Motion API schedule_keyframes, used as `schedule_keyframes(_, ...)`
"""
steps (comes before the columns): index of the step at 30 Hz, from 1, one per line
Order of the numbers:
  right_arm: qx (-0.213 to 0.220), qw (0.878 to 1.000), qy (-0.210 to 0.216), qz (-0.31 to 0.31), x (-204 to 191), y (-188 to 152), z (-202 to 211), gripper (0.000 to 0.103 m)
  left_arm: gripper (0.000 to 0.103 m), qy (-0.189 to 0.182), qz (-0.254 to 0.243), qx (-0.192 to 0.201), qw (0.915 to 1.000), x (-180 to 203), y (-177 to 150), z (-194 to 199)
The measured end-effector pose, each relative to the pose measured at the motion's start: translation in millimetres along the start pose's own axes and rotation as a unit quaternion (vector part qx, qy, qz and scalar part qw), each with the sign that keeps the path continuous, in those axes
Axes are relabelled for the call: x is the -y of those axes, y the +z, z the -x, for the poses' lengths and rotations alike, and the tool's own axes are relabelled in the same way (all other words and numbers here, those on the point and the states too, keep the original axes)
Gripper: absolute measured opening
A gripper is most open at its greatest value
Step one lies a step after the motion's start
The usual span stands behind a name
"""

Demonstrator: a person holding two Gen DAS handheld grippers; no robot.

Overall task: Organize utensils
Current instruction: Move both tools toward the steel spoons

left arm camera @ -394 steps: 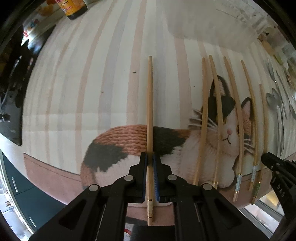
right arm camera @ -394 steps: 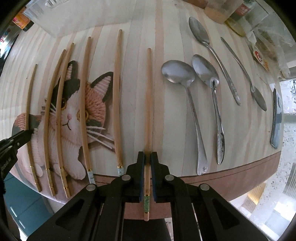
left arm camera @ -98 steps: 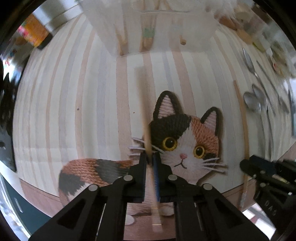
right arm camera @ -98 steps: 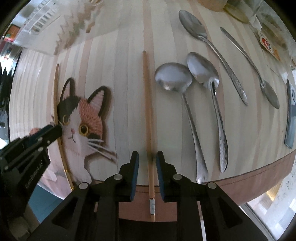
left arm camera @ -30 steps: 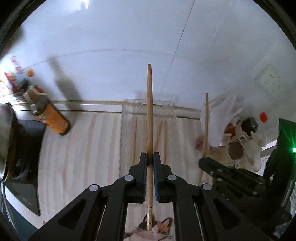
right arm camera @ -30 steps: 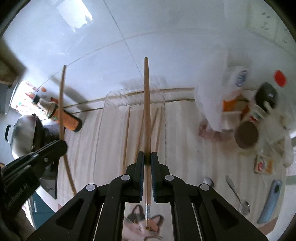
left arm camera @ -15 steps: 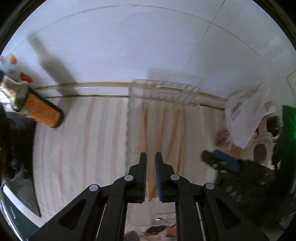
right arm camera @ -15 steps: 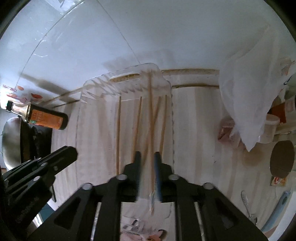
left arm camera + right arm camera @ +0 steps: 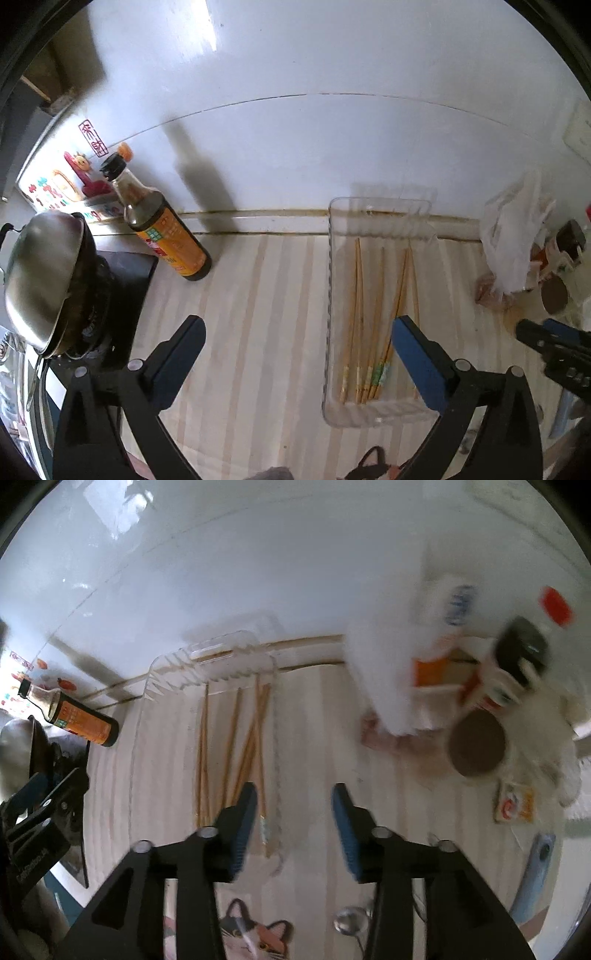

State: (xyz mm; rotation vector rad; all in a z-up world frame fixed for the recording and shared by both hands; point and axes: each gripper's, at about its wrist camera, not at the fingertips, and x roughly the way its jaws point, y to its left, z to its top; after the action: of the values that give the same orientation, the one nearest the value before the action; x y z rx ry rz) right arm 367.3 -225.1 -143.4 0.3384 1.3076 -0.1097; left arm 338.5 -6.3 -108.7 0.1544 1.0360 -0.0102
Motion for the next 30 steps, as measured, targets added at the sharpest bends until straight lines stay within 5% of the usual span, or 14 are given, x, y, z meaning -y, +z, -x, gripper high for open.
schedule_keyframes(6,0.014,0.999,-0.008,-0.048,51.0,-43.6,25.6,0.061,0.103,-0.026,-0.007,-0.021,0.9994,24.6,-34.6,13.3)
schedule_keyframes(10,0.002,0.997,-0.035,-0.068,92.8,-82.1,30.1,0.061,0.102,-0.068,-0.007,-0.080,0.9945,59.0,-71.2,11.7)
schedule_keyframes(13,-0.008,0.995,-0.050,-0.089,127.9,-111.6,29.3,0.060,0.099,-0.131,-0.028,-0.152,0.9794,105.6,-111.1,-0.9)
schedule_keyframes(18,-0.034,0.987,-0.057,-0.145,191.7,-156.0,16.4,0.048,0.048,-0.185,-0.047,-0.253,0.9486,172.4,-160.6,-34.0)
schedule_keyframes(20,-0.040,0.984,-0.055,-0.165,211.1,-168.4,12.5,0.048,0.038,-0.192,-0.049,-0.288,0.9370,192.6,-172.4,-50.4)
schedule_keyframes(22,-0.045,0.981,-0.056,-0.181,230.1,-180.9,9.2,0.047,0.037,-0.187,-0.046,-0.297,0.9354,202.7,-177.1,-59.1)
schedule_keyframes(26,-0.055,0.976,-0.059,-0.201,254.9,-201.4,2.7,0.046,0.008,-0.165,-0.053,-0.295,0.9395,214.0,-181.4,-69.1)
schedule_keyframes(30,-0.070,0.975,-0.056,-0.205,263.2,-213.4,-5.8,0.044,0.004,-0.144,-0.071,-0.278,0.9470,213.9,-183.0,-68.4)
